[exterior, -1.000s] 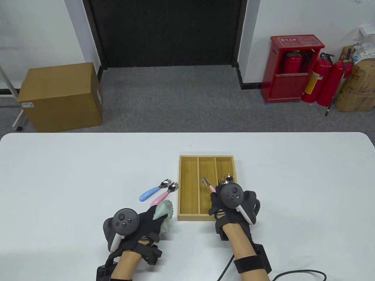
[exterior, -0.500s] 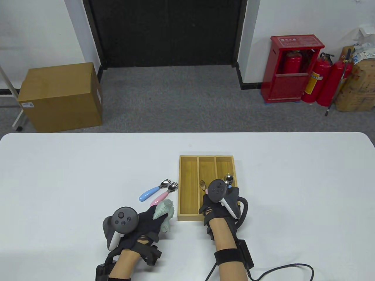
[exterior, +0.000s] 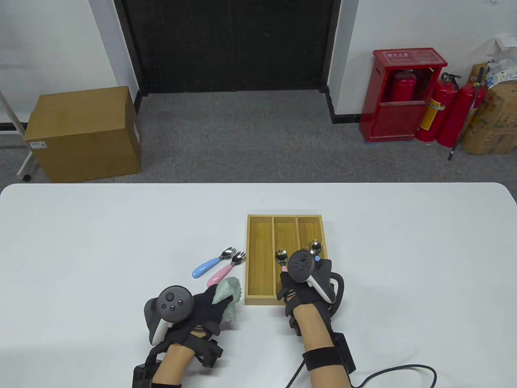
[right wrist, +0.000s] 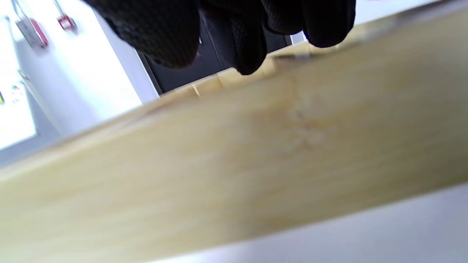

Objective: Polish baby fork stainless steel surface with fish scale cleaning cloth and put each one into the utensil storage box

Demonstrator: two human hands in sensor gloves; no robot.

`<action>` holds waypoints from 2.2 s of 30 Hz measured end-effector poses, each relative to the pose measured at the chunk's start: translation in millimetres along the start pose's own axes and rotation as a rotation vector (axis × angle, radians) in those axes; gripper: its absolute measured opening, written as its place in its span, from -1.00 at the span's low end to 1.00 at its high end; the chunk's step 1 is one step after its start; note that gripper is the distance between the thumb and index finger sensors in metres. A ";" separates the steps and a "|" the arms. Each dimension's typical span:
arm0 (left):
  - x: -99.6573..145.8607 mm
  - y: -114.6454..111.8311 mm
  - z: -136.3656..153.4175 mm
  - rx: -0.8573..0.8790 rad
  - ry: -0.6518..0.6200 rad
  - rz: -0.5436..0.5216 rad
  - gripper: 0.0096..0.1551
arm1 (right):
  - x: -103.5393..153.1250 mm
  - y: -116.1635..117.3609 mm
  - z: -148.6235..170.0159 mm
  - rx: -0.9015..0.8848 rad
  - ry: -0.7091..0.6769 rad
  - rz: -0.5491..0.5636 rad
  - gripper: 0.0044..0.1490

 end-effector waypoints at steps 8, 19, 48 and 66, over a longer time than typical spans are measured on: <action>0.0 -2.3 -3.3 0.043 -0.009 -0.009 -0.39 | 25.5 -32.0 -19.1 -0.218 -0.173 0.139 -0.35; 0.5 -27.0 -6.9 0.278 -0.027 0.094 -0.34 | 40.1 -14.2 -44.2 -0.525 -0.454 0.128 -0.26; 3.5 -61.2 -1.8 0.656 -0.081 0.371 -0.10 | 45.4 -6.9 -69.9 -0.749 -0.629 0.040 -0.51; 12.0 39.0 38.3 0.120 0.076 -0.053 -0.22 | 36.9 -22.6 1.0 -1.002 -0.431 0.237 -0.53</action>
Point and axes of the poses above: the tracker on the back of each hand, its own z axis roughly to the little-finger side, its own x axis roughly from the fingertips to the wrist, y = z × x, the point moved 5 cm from there along -x, roughly from the wrist to the fingertips, and after that the axes turned 14 degrees about -y, right-handed, at the moved point
